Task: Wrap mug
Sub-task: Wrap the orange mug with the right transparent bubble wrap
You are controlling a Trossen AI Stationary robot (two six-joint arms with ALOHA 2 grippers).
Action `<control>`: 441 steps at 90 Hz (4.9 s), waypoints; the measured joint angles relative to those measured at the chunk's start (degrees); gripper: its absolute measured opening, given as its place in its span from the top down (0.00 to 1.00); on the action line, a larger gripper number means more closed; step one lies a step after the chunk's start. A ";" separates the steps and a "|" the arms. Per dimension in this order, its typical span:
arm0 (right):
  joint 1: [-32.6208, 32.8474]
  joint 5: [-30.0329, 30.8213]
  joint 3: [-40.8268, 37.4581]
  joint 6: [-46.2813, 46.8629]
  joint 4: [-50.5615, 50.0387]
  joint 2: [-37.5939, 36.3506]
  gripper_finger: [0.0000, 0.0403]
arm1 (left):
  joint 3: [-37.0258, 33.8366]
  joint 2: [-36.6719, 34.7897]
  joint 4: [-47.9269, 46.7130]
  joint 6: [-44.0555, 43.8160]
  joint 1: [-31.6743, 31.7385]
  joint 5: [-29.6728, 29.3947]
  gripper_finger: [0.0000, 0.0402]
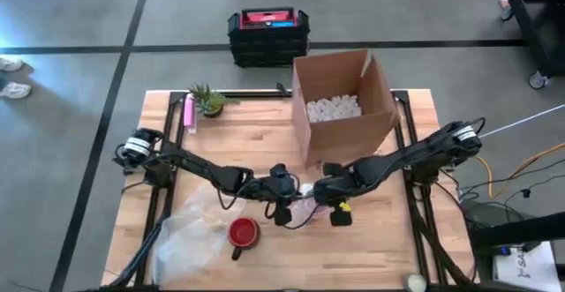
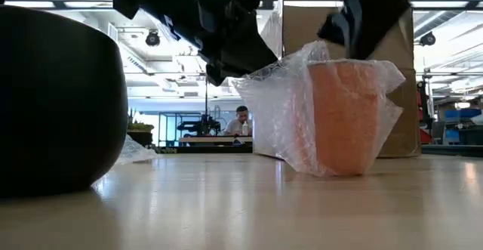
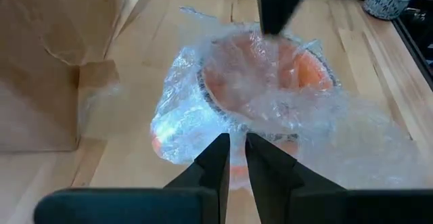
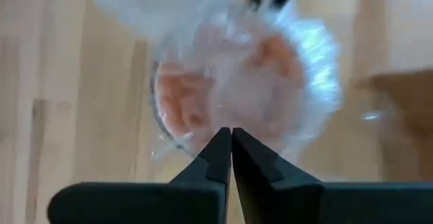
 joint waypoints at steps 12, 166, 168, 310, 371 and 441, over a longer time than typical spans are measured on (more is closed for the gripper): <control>-0.23 0.20 0.35 -0.77 0.86 5.16 1.00 | 0.02 -0.02 0.82 0.11 0.02 0.02 0.91; -1.01 2.80 5.59 -8.24 10.00 14.05 1.00 | -0.02 -0.13 -2.71 1.19 0.09 -0.20 0.91; -1.04 2.79 5.46 -8.20 10.00 14.17 1.00 | -0.02 -0.13 -2.71 1.19 0.09 -0.20 0.91; -2.04 -0.37 11.04 -5.50 -2.01 6.67 1.00 | 0.00 -3.67 -7.78 0.08 -0.04 3.45 0.91; -1.73 -0.15 9.77 -5.84 -1.39 13.38 1.00 | 0.00 -3.61 -7.75 0.02 -0.02 3.41 0.91; -1.62 -0.21 12.63 -7.18 3.68 11.95 1.00 | 0.00 -3.56 -7.87 0.04 -0.05 3.41 0.91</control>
